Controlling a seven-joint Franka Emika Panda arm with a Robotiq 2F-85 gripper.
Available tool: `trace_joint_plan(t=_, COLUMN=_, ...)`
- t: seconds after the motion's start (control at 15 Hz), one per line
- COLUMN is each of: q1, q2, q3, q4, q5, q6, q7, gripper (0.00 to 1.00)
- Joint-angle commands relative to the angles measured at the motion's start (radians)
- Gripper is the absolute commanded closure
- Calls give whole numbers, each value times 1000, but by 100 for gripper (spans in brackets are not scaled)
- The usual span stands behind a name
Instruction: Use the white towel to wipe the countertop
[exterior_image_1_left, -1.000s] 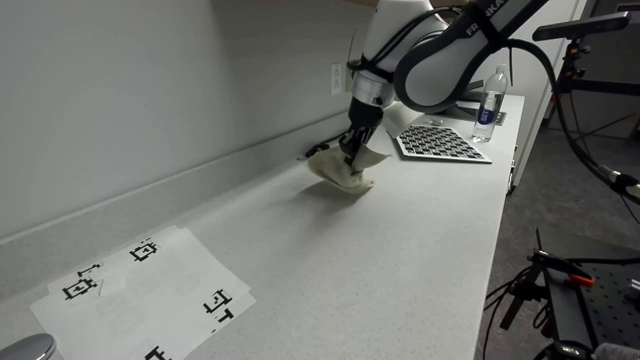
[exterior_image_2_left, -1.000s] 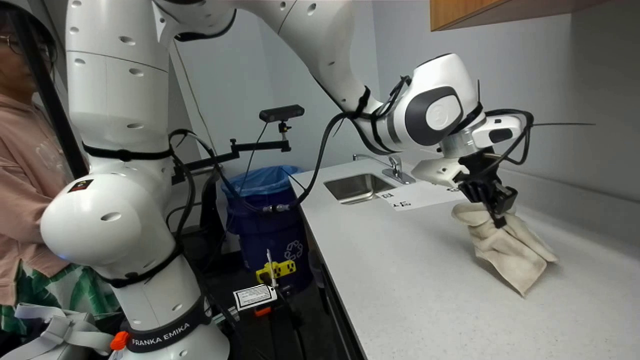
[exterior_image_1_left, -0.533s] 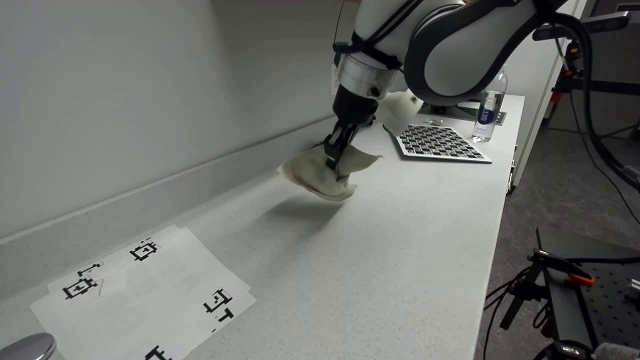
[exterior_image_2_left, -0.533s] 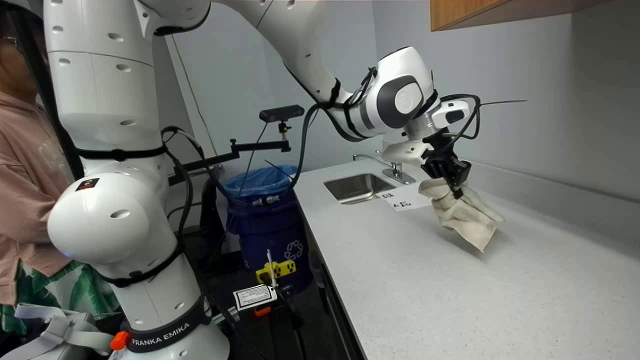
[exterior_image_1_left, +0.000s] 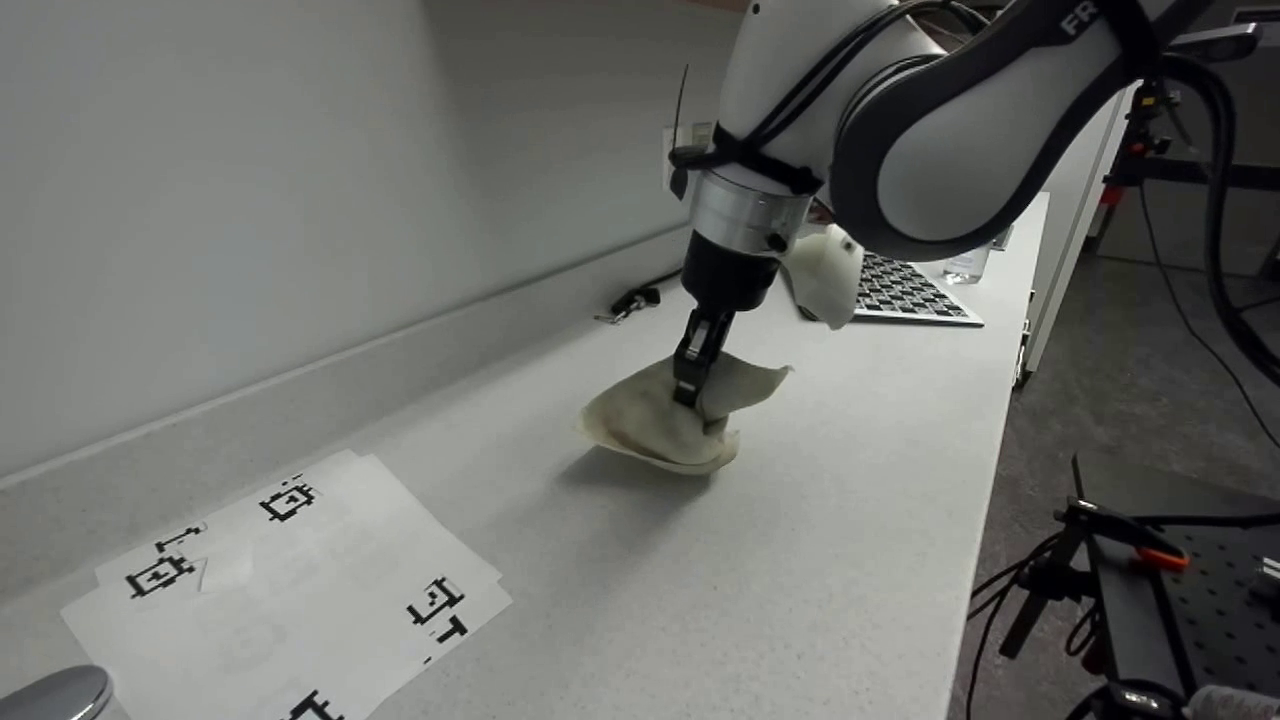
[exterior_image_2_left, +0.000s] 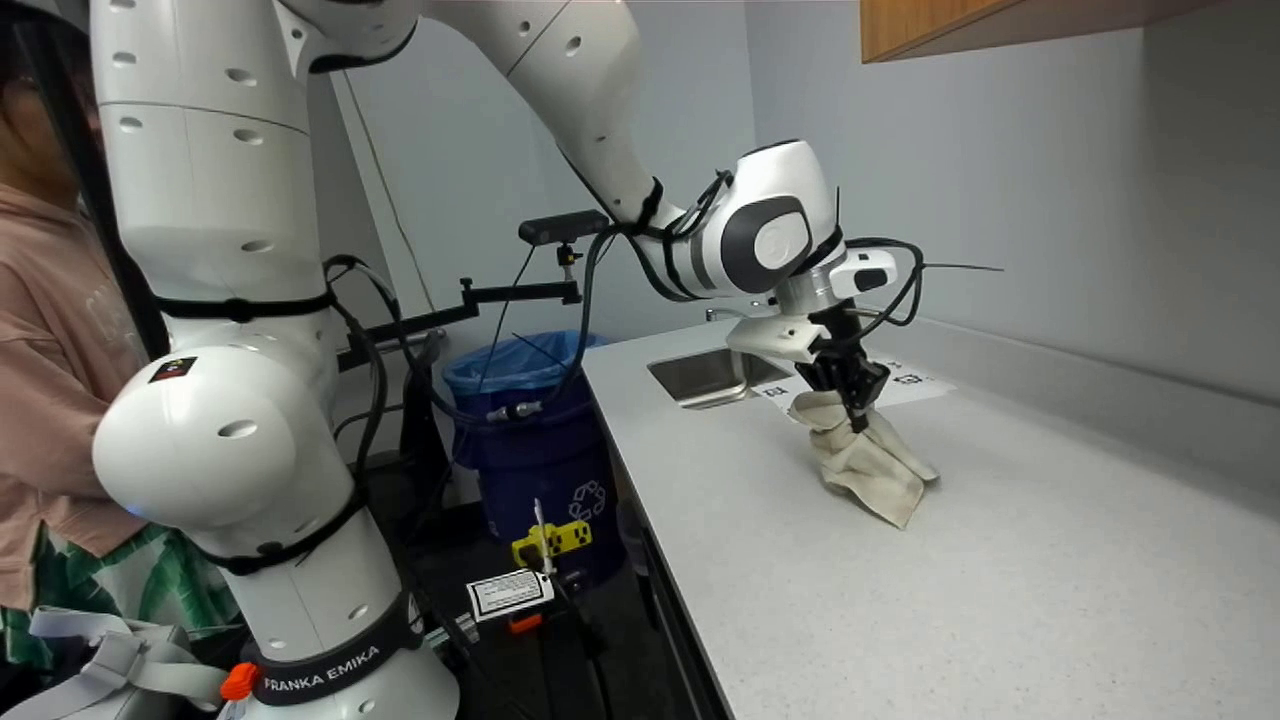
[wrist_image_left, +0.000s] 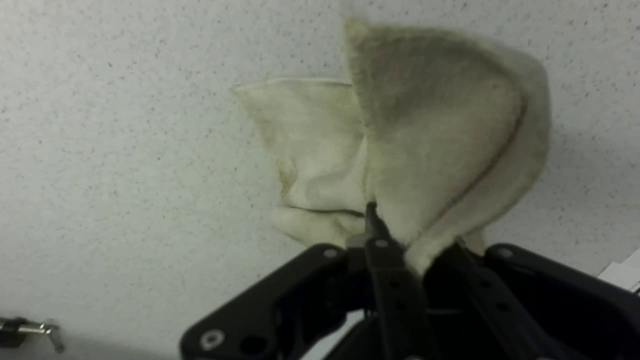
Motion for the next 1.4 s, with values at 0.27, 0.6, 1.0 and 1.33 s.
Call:
trace_joint_plan(t=0.27, q1=-76, q2=109, q3=10, q4=63, q5=134, q6=-89, q7=-105, gripper=98)
trace_joint_plan(t=0.6, q1=-77, q2=166, q3=14, q4=103, q5=137, q6=-79, q7=-83, gripper=98)
trace_joint_plan(t=1.0, q1=-70, q2=204, q3=41, q4=132, q5=151, q6=-72, q7=-85, gripper=98)
trace_joint_plan(t=1.33, q1=-81, q2=221, q3=17, q4=135, q5=154, q6=-66, q7=-67, gripper=98)
